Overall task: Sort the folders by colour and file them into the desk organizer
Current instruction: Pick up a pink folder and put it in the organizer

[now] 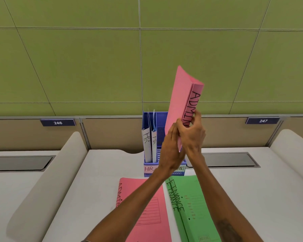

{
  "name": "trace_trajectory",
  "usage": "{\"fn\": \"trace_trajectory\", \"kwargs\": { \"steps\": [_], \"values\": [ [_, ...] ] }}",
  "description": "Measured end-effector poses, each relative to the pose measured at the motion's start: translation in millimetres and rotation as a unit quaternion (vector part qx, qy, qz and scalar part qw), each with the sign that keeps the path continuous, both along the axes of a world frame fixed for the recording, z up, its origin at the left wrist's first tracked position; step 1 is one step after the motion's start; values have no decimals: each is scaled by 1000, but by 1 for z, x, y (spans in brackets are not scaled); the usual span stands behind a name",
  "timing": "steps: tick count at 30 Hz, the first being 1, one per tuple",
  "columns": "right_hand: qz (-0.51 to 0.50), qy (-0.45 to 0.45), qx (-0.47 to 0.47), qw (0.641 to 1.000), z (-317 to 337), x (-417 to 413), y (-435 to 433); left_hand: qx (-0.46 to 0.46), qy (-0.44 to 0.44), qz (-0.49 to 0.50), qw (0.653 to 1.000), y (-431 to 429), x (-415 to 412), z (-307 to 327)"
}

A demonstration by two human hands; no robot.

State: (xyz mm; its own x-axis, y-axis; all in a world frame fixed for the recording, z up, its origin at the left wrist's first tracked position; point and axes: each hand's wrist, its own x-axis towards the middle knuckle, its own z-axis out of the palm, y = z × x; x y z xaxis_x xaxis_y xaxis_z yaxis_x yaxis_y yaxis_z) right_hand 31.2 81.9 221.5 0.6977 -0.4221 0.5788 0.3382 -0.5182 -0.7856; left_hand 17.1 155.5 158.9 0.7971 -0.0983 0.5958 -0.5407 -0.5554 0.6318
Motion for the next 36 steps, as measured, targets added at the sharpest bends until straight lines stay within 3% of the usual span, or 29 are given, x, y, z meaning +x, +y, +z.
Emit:
{"fn": "trace_trajectory", "kwargs": {
  "steps": [12, 18, 25, 36],
  "values": [
    [81, 110, 3, 991, -81, 68, 19, 10, 186, -67, 980, 54, 63, -38],
    [77, 129, -6, 989, -115, 82, 28, 9, 292, -104, 951, 69, 83, -53],
    [77, 118, 3, 990, -117, 100, 38, -39, 298, -90, 950, 66, 101, -59],
    [97, 193, -18, 976, -157, 105, 45, -56, 331, -96, 937, 68, 107, -99]
  ]
}}
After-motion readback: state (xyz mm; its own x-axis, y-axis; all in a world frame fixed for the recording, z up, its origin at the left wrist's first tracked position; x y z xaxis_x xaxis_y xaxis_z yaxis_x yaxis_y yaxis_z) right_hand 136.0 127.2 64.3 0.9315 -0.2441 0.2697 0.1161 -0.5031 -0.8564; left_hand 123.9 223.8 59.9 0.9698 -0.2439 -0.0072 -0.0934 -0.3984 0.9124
